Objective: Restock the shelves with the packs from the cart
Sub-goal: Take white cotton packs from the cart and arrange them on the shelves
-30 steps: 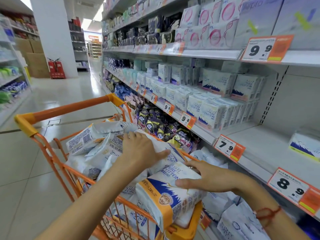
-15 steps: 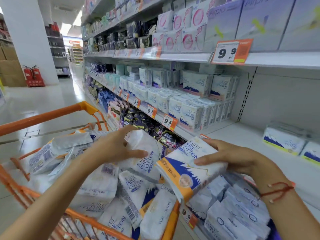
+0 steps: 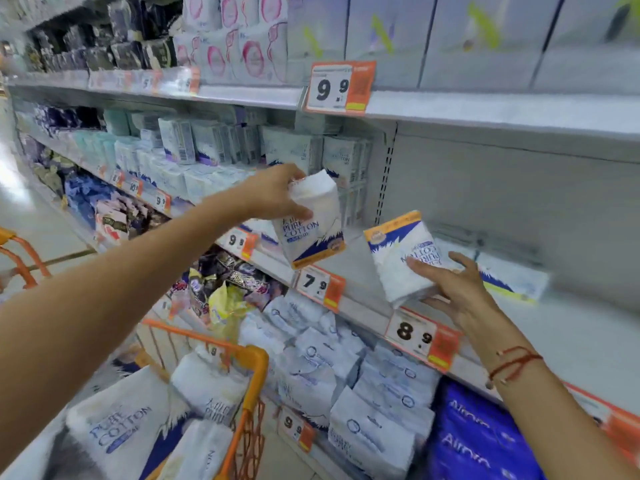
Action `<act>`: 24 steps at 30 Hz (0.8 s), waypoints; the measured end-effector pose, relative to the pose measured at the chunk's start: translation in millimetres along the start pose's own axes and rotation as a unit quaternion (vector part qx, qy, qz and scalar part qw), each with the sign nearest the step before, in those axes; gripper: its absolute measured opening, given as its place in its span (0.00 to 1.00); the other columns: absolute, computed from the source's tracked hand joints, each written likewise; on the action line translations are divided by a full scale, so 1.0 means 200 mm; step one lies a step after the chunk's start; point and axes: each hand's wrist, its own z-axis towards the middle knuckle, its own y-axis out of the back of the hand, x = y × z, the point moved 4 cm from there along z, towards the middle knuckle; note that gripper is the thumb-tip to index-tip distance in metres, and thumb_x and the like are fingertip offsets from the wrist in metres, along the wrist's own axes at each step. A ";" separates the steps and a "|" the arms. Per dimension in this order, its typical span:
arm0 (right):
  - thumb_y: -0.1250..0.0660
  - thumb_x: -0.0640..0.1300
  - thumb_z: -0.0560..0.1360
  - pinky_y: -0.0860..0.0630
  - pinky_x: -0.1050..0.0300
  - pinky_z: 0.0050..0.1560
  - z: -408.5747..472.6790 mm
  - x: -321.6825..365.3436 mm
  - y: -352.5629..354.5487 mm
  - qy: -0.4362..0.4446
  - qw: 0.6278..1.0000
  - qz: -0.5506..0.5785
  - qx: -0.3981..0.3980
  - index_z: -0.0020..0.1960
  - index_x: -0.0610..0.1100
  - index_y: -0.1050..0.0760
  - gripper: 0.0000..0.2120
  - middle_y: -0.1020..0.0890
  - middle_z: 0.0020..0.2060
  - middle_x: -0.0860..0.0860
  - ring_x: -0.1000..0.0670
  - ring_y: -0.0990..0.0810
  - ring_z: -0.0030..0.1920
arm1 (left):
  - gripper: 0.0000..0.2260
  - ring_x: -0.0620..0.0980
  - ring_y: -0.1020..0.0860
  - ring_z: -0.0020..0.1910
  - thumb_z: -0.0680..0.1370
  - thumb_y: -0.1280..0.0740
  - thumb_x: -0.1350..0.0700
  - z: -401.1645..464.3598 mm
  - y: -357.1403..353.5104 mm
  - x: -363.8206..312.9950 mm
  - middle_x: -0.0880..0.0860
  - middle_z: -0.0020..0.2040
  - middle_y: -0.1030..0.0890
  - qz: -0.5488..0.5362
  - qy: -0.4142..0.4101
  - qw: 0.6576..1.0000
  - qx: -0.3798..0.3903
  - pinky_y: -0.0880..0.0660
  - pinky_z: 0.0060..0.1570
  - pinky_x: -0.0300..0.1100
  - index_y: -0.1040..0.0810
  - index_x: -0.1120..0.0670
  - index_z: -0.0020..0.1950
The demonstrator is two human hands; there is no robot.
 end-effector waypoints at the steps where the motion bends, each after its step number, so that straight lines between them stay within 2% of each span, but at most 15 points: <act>1: 0.24 0.40 0.67 0.22 0.50 0.47 0.02 0.00 0.03 -0.007 1.000 -0.011 0.005 0.68 0.43 0.34 0.32 0.22 0.54 0.48 0.47 0.20 0.48 | 0.31 0.55 0.27 0.63 0.71 0.26 0.54 0.07 -0.04 -0.04 0.55 0.67 0.27 0.020 -0.020 1.000 0.011 0.32 0.60 0.43 0.33 0.55 0.71; 4: 0.25 0.40 0.68 0.23 0.56 0.44 0.09 0.01 0.09 -0.020 0.999 -0.039 0.021 0.61 0.41 0.25 0.22 0.17 0.48 0.47 0.50 0.19 0.43 | 0.31 0.56 0.28 0.64 0.72 0.26 0.55 0.27 -0.17 -0.11 0.56 0.68 0.27 0.083 -0.073 0.993 0.040 0.32 0.61 0.44 0.33 0.54 0.72; 6: 0.25 0.41 0.68 0.25 0.59 0.43 0.16 0.03 0.12 0.000 0.998 -0.063 -0.006 0.58 0.42 0.24 0.19 0.18 0.46 0.49 0.52 0.21 0.42 | 0.28 0.55 0.29 0.64 0.73 0.28 0.53 0.40 -0.25 -0.12 0.56 0.67 0.27 0.132 -0.100 0.985 0.047 0.32 0.60 0.44 0.32 0.54 0.71; 8: 0.25 0.42 0.68 0.27 0.64 0.36 0.25 0.06 0.14 0.032 0.994 -0.099 -0.038 0.54 0.43 0.24 0.17 0.18 0.45 0.49 0.53 0.22 0.40 | 0.28 0.54 0.32 0.68 0.75 0.30 0.50 0.53 -0.34 -0.11 0.53 0.70 0.30 0.188 -0.116 0.973 0.062 0.34 0.64 0.45 0.35 0.52 0.72; 10: 0.23 0.42 0.66 0.27 0.62 0.37 0.35 0.09 0.12 0.053 0.988 -0.132 -0.051 0.52 0.44 0.25 0.18 0.18 0.47 0.48 0.51 0.20 0.43 | 0.29 0.52 0.36 0.71 0.75 0.32 0.47 0.65 -0.42 -0.07 0.50 0.72 0.33 0.242 -0.124 0.959 0.080 0.41 0.70 0.48 0.37 0.49 0.74; 13: 0.22 0.40 0.64 0.21 0.56 0.43 0.53 0.12 0.03 0.061 0.981 -0.184 -0.021 0.52 0.42 0.23 0.19 0.16 0.47 0.48 0.49 0.17 0.46 | 0.29 0.51 0.38 0.73 0.76 0.33 0.46 0.83 -0.53 -0.02 0.48 0.73 0.34 0.281 -0.133 0.946 0.095 0.47 0.72 0.49 0.39 0.46 0.74; 15: 0.22 0.40 0.64 0.19 0.53 0.49 0.65 0.12 -0.05 0.064 0.974 -0.216 0.007 0.50 0.44 0.21 0.16 0.15 0.45 0.50 0.50 0.16 0.45 | 0.28 0.51 0.37 0.72 0.77 0.35 0.48 0.92 -0.60 0.01 0.49 0.74 0.34 0.263 -0.128 0.950 0.112 0.43 0.71 0.47 0.41 0.46 0.75; 17: 0.21 0.41 0.62 0.20 0.50 0.53 0.77 0.11 -0.12 0.077 0.968 -0.237 0.028 0.51 0.46 0.21 0.20 0.15 0.45 0.52 0.51 0.16 0.46 | 0.30 0.52 0.34 0.71 0.77 0.35 0.48 0.98 -0.66 0.03 0.49 0.74 0.34 0.250 -0.125 0.951 0.131 0.37 0.69 0.46 0.43 0.46 0.76; 22: 0.20 0.43 0.60 0.20 0.50 0.53 1.00 0.11 -0.17 0.085 0.951 -0.298 0.022 0.51 0.44 0.20 0.21 0.15 0.46 0.49 0.50 0.16 0.47 | 0.32 0.54 0.31 0.68 0.76 0.33 0.48 1.09 -0.73 0.07 0.51 0.72 0.32 0.253 -0.141 0.947 0.139 0.33 0.65 0.47 0.44 0.45 0.76; 24: 0.18 0.49 0.56 0.19 0.52 0.50 1.07 0.14 -0.16 0.102 0.937 -0.333 -0.005 0.51 0.44 0.22 0.27 0.16 0.48 0.49 0.50 0.17 0.47 | 0.31 0.54 0.30 0.67 0.76 0.33 0.48 1.13 -0.74 0.06 0.51 0.70 0.30 0.257 -0.148 0.945 0.138 0.32 0.63 0.47 0.43 0.46 0.75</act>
